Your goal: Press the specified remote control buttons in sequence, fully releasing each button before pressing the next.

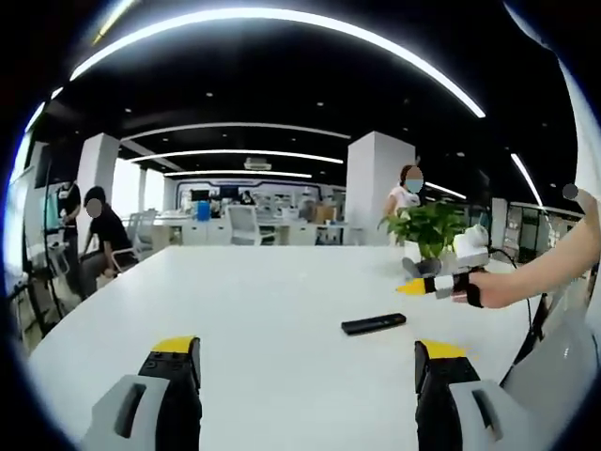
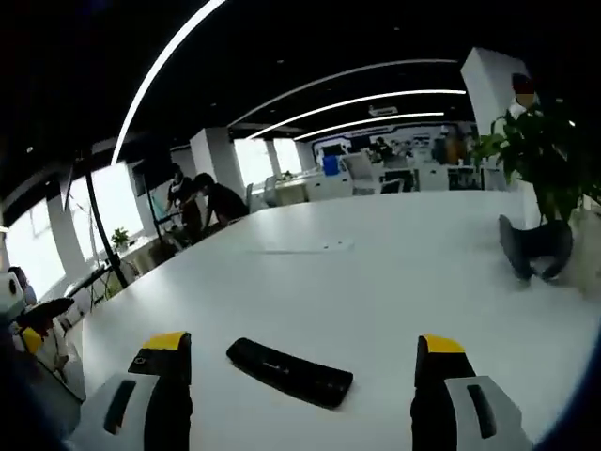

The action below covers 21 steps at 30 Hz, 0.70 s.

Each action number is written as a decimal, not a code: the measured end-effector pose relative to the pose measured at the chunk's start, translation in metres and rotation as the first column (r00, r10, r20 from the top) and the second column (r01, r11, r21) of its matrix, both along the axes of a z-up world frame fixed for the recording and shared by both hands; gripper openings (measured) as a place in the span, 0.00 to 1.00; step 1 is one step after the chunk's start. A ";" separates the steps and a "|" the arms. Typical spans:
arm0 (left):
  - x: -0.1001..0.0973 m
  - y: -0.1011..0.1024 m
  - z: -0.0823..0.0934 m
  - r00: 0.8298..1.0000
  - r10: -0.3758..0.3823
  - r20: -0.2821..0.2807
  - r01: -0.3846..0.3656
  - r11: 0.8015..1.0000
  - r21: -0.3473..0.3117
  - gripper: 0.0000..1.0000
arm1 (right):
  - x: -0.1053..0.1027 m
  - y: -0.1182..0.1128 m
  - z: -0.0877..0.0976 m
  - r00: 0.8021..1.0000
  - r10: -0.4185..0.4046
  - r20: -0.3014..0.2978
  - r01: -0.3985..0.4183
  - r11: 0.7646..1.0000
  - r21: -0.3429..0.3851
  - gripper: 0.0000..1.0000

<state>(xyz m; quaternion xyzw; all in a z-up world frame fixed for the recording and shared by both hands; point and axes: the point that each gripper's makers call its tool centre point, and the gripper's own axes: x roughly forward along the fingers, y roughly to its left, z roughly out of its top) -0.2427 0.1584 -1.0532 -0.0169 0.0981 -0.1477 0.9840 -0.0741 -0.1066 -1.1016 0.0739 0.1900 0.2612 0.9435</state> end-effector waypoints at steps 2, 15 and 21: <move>0.000 0.001 0.001 1.000 0.002 0.004 -0.002 1.000 -0.005 0.99 | -0.013 -0.005 0.002 1.000 -0.009 0.017 0.009 1.000 -0.015 0.99; 0.000 -0.003 -0.003 1.000 -0.022 -0.012 0.023 1.000 0.006 0.98 | -0.088 -0.015 0.037 0.994 0.004 0.105 0.007 0.994 -0.109 0.99; 0.000 -0.002 0.000 1.000 -0.018 -0.002 0.018 1.000 -0.006 0.98 | -0.106 -0.040 0.050 0.988 -0.079 0.131 0.097 0.986 -0.136 0.99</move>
